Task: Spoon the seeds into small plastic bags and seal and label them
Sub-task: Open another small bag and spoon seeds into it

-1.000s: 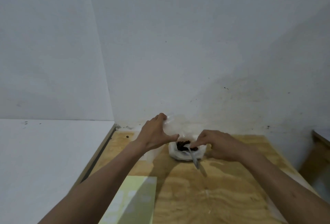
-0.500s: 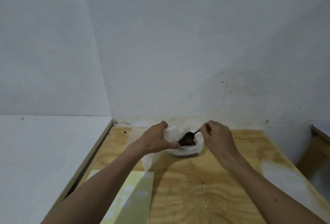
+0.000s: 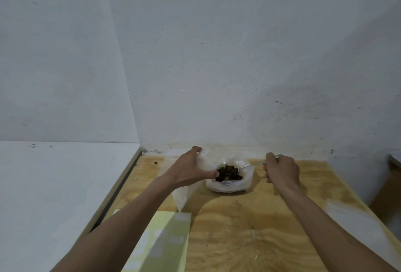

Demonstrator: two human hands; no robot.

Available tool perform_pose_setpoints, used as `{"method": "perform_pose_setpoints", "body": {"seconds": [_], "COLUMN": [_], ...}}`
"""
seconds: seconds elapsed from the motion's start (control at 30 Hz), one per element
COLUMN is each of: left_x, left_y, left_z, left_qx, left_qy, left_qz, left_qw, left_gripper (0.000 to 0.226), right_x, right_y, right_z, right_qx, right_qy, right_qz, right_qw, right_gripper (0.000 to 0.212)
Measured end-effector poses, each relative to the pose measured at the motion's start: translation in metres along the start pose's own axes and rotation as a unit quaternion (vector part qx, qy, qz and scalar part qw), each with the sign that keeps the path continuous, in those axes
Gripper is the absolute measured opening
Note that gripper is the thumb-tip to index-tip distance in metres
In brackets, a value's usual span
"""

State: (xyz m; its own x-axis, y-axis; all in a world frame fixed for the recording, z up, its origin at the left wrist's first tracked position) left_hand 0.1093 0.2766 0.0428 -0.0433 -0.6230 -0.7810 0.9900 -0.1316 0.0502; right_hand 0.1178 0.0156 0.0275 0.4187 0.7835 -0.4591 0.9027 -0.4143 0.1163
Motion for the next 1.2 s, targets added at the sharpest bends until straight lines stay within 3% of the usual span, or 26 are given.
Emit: {"method": "perform_pose_setpoints", "body": {"seconds": [0.2, 0.57, 0.83, 1.2], "left_x": [-0.002, -0.005, -0.006, -0.014], "left_y": [-0.002, -0.008, -0.01, -0.008], "left_z": [0.003, -0.002, -0.004, -0.005], "left_qx": [0.001, 0.004, 0.004, -0.004], "left_qy": [-0.011, 0.005, 0.001, -0.048], "left_qz": [0.002, 0.016, 0.014, 0.021], "left_qw": [1.0, 1.0, 1.0, 0.999], "left_gripper": [0.103, 0.102, 0.099, 0.097], "right_x": [-0.006, -0.009, -0.019, -0.007], "right_y": [-0.001, 0.001, -0.004, -0.013], "right_z": [0.0, -0.006, -0.014, -0.063], "right_qx": [-0.054, -0.045, 0.029, -0.093], "right_qy": [-0.052, -0.055, 0.053, 0.073], "right_qz": [0.014, 0.018, -0.011, -0.04], "right_qw": [0.997, 0.997, 0.998, 0.992], "right_gripper": [0.046, 0.047, 0.039, 0.028]}}
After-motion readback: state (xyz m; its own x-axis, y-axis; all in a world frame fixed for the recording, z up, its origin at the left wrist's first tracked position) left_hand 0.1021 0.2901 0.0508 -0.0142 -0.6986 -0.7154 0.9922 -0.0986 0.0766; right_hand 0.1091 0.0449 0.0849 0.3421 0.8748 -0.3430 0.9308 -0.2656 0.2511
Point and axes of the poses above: each hand's wrist, its own y-axis towards the middle knuckle, its own x-axis out of the palm, z = x × y, the point moved 1 cm from there along y, towards the middle knuckle
